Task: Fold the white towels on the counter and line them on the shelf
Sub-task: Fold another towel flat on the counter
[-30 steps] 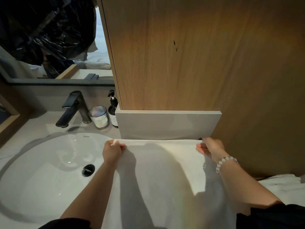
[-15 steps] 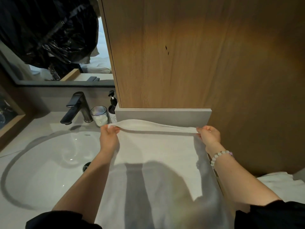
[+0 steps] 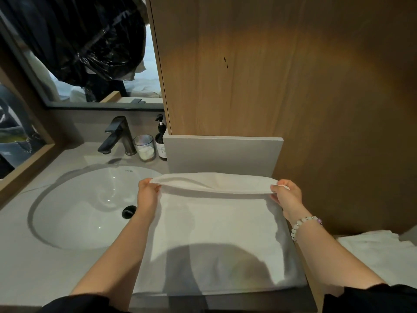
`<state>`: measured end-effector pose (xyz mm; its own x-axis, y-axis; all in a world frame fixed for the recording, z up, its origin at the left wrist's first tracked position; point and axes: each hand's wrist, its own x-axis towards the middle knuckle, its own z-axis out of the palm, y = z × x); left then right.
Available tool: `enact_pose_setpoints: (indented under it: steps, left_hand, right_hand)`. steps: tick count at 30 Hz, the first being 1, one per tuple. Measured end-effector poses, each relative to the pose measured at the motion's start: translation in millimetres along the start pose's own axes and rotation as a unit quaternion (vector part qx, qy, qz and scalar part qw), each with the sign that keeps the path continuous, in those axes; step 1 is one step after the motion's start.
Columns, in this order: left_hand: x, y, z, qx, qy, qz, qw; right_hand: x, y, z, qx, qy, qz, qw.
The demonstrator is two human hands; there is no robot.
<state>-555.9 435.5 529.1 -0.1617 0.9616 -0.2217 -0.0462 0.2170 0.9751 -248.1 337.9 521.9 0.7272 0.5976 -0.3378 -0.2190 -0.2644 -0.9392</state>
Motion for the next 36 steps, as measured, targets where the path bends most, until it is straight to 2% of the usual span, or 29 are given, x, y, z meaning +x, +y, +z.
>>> enact_pose_setpoints:
  steps: [4, 9, 18, 28, 34, 36]
  left_hand:
    - [-19, -2, -4, -0.081, 0.008, -0.053, 0.995]
    - [-29, -14, -4, 0.045, 0.025, -0.044, 0.998]
    - [-40, -47, -23, 0.17, 0.048, -0.042, 0.983]
    - [-49, -65, -26, 0.272, 0.042, 0.007, 0.961]
    - [-47, -67, -22, 0.27, 0.059, 0.007, 0.961]
    - [-46, -68, -21, 0.273, 0.062, 0.007, 0.96]
  right_hand:
    - [-18, 17, -8, 0.022, -0.032, 0.015, 0.999]
    - [-33, 32, -17, 0.05, -0.067, 0.052, 0.995]
    - [-26, 42, -23, 0.015, -0.05, 0.095, 0.994]
    - [-21, 65, -18, -0.075, -0.02, 0.005, 0.997]
    - [-16, 64, -20, -0.074, -0.004, -0.013, 0.997]
    - [-21, 63, -20, -0.107, -0.007, -0.023, 0.994]
